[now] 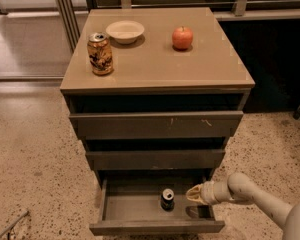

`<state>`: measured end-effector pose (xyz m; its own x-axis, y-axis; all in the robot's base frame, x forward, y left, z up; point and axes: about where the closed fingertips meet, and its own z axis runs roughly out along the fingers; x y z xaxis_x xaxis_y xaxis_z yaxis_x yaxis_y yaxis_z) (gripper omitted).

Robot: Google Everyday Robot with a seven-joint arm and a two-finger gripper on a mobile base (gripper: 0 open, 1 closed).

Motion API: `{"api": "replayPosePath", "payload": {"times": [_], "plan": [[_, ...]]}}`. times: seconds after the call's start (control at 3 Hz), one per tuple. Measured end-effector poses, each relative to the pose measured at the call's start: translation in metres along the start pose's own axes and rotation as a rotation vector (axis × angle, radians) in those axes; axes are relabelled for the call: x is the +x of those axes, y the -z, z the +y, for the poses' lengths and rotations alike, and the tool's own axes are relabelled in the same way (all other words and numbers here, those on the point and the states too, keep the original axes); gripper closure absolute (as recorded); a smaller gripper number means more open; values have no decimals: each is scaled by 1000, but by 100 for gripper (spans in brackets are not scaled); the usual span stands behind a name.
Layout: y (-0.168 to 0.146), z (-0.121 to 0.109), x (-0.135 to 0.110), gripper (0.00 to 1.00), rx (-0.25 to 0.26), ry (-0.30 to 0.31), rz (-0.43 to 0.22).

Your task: Pick pepsi can from bottom drawer and place on counter

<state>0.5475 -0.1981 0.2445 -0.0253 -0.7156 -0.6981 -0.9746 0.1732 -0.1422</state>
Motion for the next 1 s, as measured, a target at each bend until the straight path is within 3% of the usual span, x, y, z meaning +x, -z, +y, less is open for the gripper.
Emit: {"api": "replayPosePath", "payload": {"times": [0.33,0.67,1.0], "plan": [[-18,-10,6,29,-14,16,-3],[-35,-12,9,16,-39,17,-15],[-49,-13,11,16,-53,17,-28]]}}
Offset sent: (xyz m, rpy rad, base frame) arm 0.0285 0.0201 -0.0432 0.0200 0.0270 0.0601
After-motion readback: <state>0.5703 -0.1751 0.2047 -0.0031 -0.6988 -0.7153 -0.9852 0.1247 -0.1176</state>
